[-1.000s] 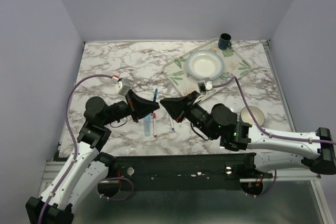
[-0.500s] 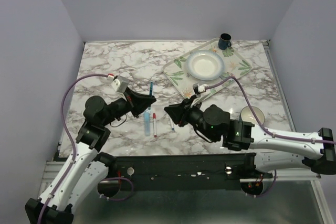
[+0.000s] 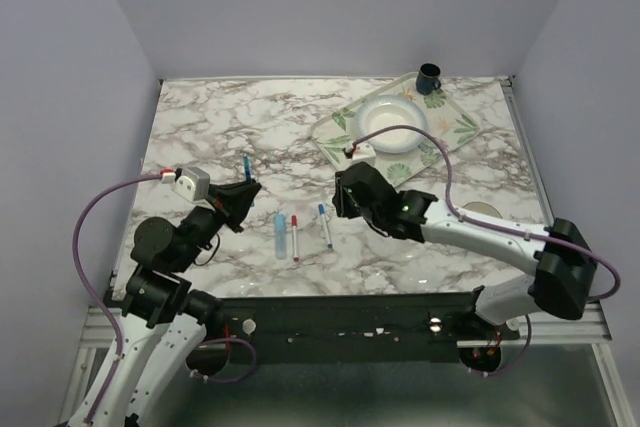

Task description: Insert the pens into the pen caps

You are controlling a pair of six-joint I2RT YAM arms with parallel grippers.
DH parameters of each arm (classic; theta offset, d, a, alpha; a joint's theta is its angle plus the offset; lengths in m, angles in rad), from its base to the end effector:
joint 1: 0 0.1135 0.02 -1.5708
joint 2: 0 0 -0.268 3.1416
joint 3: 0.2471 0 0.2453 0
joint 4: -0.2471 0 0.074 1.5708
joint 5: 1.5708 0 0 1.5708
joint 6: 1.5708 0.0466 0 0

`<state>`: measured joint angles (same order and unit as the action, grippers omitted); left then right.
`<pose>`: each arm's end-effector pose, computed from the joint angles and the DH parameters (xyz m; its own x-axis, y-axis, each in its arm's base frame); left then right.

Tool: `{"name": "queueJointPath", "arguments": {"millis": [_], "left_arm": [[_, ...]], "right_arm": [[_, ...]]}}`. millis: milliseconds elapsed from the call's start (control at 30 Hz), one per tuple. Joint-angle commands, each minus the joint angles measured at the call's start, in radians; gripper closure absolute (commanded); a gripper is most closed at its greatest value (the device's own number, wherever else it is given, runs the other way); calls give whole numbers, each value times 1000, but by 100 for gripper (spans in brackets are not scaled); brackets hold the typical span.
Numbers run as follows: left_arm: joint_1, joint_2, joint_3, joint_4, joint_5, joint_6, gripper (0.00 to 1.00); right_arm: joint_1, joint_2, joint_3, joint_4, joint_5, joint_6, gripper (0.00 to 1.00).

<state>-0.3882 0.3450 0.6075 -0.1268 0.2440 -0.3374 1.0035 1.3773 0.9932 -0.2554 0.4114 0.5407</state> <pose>0.0883 -0.0483 0.3399 -0.0768 -0.3156 -0.9458 0.5971 0.7451 -0.2971 0.1797 0.2473 0.2733 -0.5841 -0.0387 -0.8108 -0.3498 0.9133 0.2084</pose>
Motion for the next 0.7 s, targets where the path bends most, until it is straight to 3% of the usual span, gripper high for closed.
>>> {"name": "queueJointPath", "arguments": {"millis": [0,267,667], "left_arm": [[2,-11,-5,-54,-42,34,100],[2,-24,-8,-59,-35,41,100],[2,-12,-11,-59,-34,43,100]], "right_arm": [[-34,224,177,-68,-91,-100,59],[-104,520,453,-148,-194,-231,61],[-166,704,565,-217,-218,-309,61]]}}
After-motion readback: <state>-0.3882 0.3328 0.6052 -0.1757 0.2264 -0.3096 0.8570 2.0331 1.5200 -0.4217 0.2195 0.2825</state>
